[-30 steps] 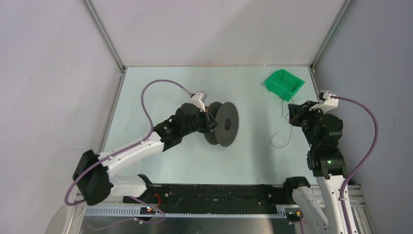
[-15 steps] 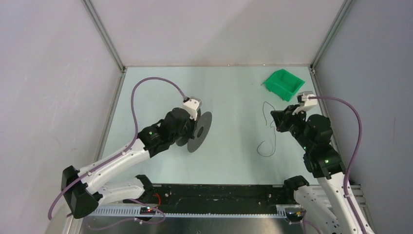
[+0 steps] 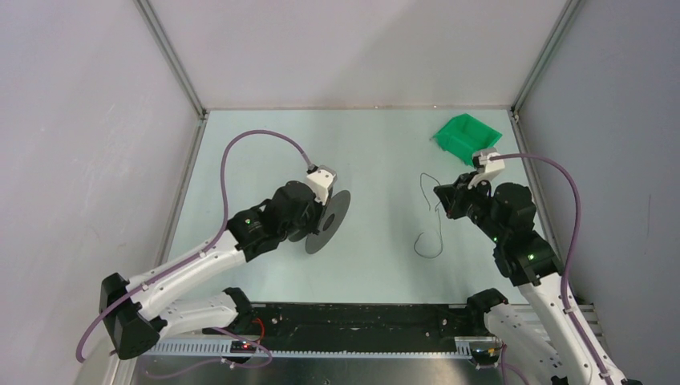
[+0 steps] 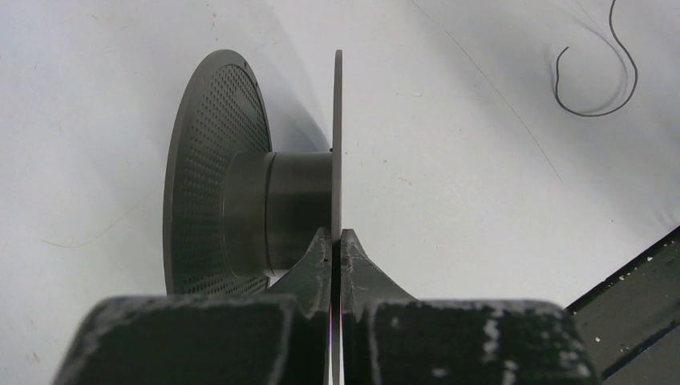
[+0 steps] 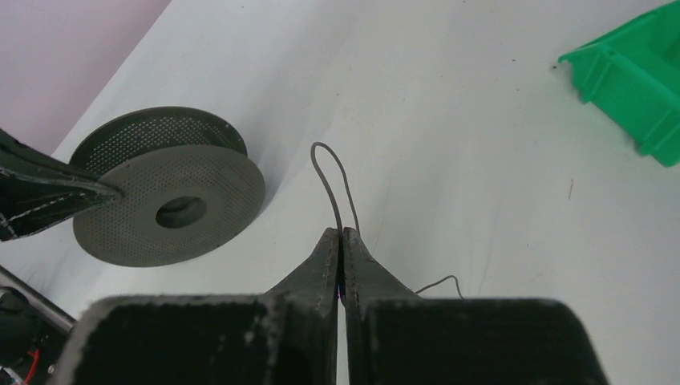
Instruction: Wrap the cables
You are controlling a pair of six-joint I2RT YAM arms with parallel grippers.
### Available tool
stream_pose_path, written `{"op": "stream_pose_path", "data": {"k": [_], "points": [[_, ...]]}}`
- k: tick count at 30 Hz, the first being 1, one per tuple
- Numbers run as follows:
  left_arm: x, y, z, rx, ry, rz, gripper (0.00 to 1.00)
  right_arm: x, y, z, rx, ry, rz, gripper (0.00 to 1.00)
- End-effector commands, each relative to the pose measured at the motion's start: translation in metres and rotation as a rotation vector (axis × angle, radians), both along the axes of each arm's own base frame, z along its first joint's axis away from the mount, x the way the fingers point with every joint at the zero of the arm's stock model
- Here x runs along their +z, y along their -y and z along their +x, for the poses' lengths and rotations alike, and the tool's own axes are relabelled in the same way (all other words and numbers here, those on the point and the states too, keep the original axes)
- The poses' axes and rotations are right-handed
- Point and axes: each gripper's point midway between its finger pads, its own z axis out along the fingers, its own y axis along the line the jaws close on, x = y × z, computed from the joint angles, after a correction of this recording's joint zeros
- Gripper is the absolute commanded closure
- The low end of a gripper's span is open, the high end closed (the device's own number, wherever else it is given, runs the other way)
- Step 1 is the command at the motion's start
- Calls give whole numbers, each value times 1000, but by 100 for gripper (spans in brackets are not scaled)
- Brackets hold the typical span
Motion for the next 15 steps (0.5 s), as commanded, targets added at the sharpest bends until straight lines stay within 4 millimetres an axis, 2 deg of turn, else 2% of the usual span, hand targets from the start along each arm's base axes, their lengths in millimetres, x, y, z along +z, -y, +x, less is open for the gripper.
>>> {"op": "stream_pose_path", "data": {"k": [1,4,15], "points": [[29,8,3,-30,70,-61,95,14,-11,-6,86,74,-16,96],[32,9,3,-32,67,-67,87,15,-13,-7,99,80,-19,96],[42,7,0,-31,70,-84,71,27,-21,-7,134,126,0,96]]}}
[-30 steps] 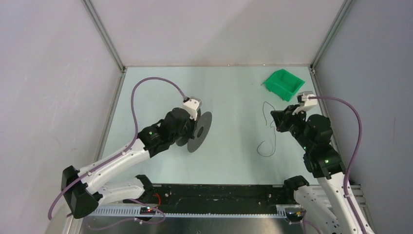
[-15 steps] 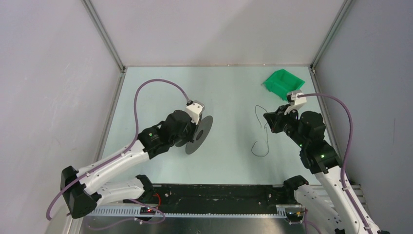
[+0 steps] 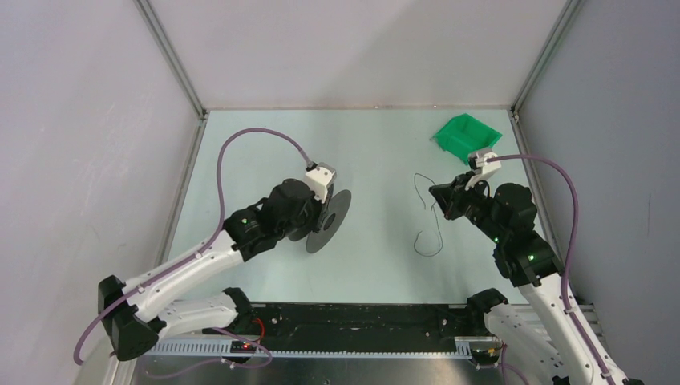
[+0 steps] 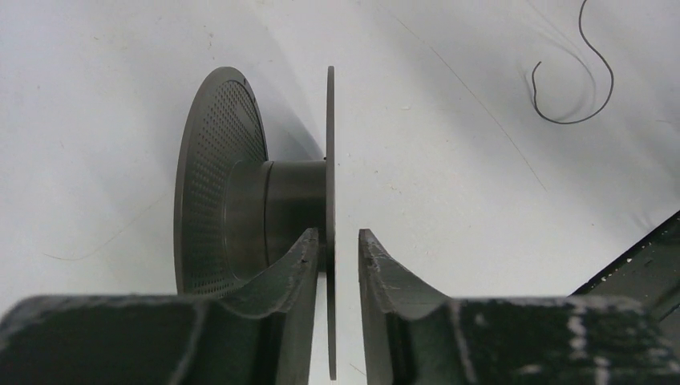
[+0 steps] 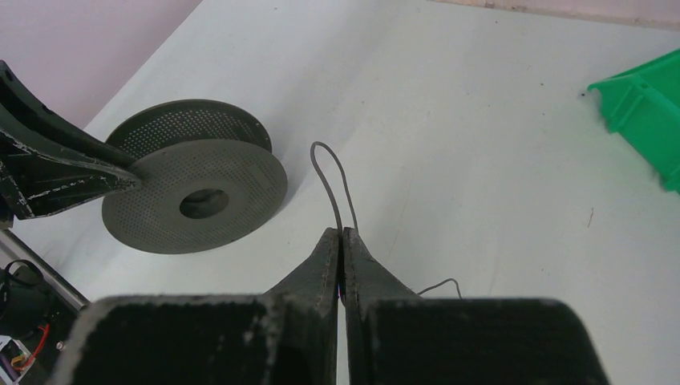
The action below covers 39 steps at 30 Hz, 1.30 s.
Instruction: Wrap the cables
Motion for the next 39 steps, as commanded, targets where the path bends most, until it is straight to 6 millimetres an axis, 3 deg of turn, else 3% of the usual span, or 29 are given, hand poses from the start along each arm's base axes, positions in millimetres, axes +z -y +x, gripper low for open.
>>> {"op": "stream_pose_path", "data": {"k": [1,17,23,30,39], "points": [[31,1,0,-6,59,-61,69,19,-6,-1,36,76,18,96],[33,0,4,19,64,-60,58,24,-13,-2,66,96,26,96],[59,2,6,30,98,-115,44,27,-33,2,163,157,43,96],[82,10,15,13,114,-153,41,30,-59,20,231,192,88,97],[56,32,36,-131,103,6,36,43,-54,12,199,224,115,97]]}}
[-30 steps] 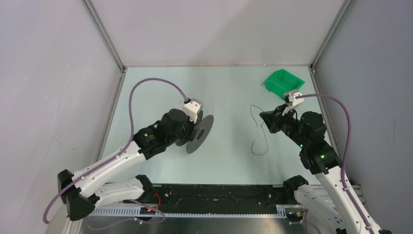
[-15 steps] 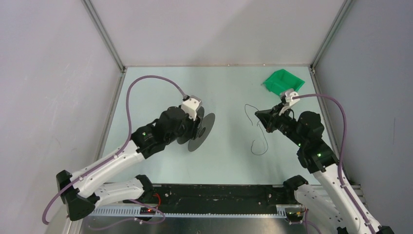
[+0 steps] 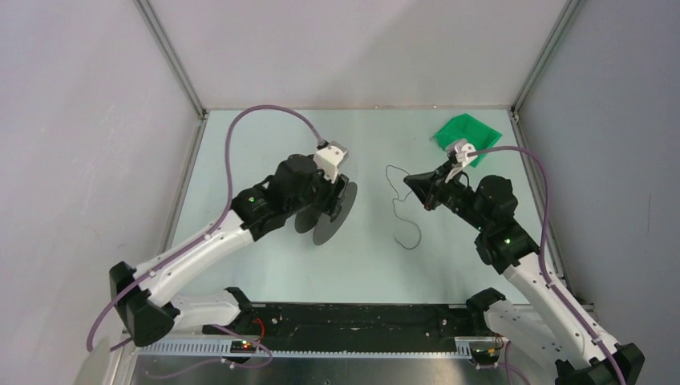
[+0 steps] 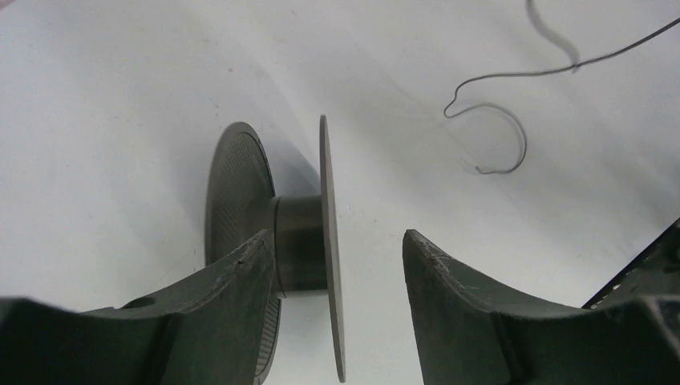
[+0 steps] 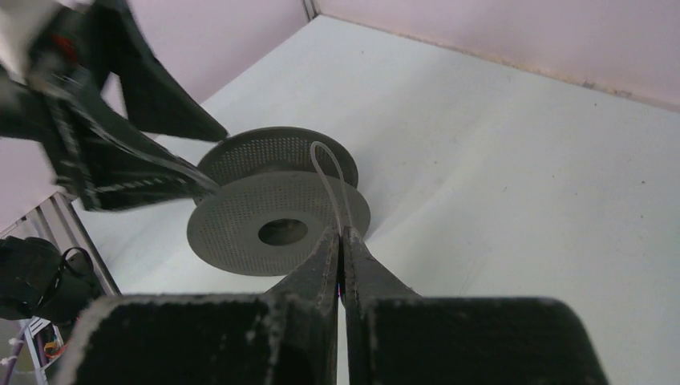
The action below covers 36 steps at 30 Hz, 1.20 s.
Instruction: Wrap the cables
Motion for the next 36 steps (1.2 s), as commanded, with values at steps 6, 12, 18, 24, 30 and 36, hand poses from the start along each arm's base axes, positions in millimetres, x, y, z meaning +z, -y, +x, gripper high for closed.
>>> {"op": "stream_pose_path", "data": {"k": [6,12,18,24,30,36], "points": [[-30,9,21,-66,-17,168,41,33,27,-18,-89,128,1,96],[-49,-1,23,-120,9,297,73,38,40,-30,-124,161,-12,96],[-36,2,-5,-311,70,293,96,42,45,-34,-138,181,-16,96],[-29,2,-49,-479,146,302,100,43,52,-36,-163,199,-30,96],[-24,12,-90,-595,109,233,100,41,51,-35,-158,188,-29,96],[-29,12,-106,-641,67,221,100,41,51,-34,-164,183,-24,96]]}}
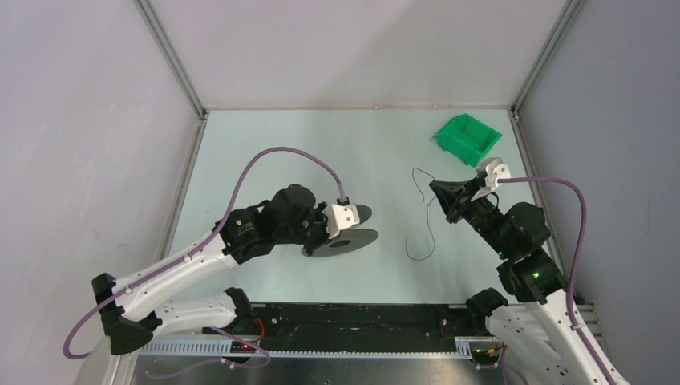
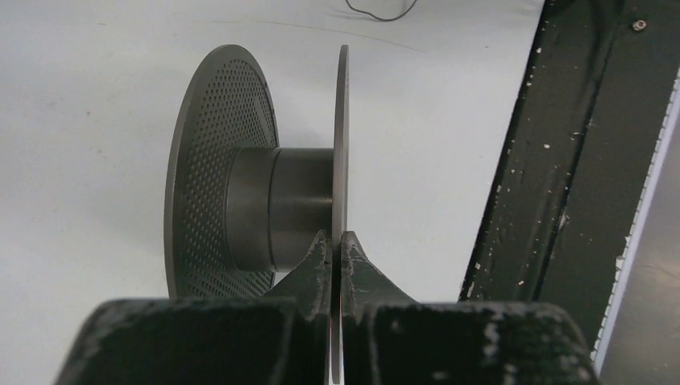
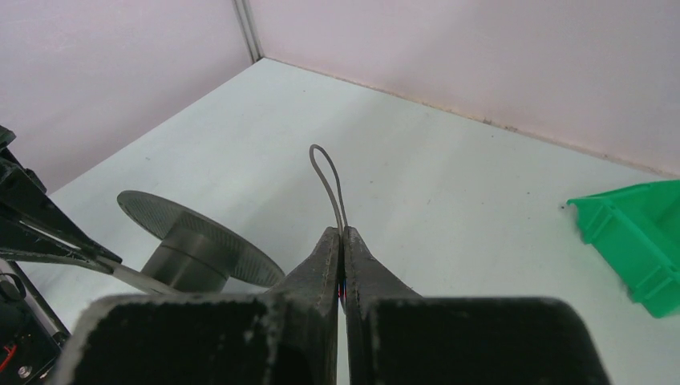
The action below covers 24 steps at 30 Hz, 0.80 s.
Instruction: Wrap the cables
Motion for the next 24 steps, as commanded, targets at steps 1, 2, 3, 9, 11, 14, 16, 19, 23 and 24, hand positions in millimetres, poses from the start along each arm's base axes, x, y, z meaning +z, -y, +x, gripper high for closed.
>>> {"op": "stream_pose_path", "data": {"k": [1,2,3,9,11,14,16,19,23,24], "points": [[6,4,-4,-29,9,-30,100,10,0,1,-6,27,13,96],[2,3,-4,-24,6,-19,100,10,0,1,-4,24,17,96],[-2,2,-2,-17,3,-6,100,9,-1,1,-1,22,17,96],[-10,2,1,0,-7,19,88,8,0,0,-3,17,16,96],[-10,1,3,10,-3,22,77,8,0,0,-3,16,16,95],[-9,-1,7,36,11,28,66,7,1,1,-9,15,14,95],[-3,-3,10,57,24,18,59,7,0,1,-7,13,11,94],[12,-3,14,91,48,-14,45,5,-4,1,18,7,7,94],[43,-6,25,166,96,-79,25,8,-18,-1,96,20,9,94],[50,-7,28,191,105,-94,25,9,-24,-1,122,27,10,95]]}}
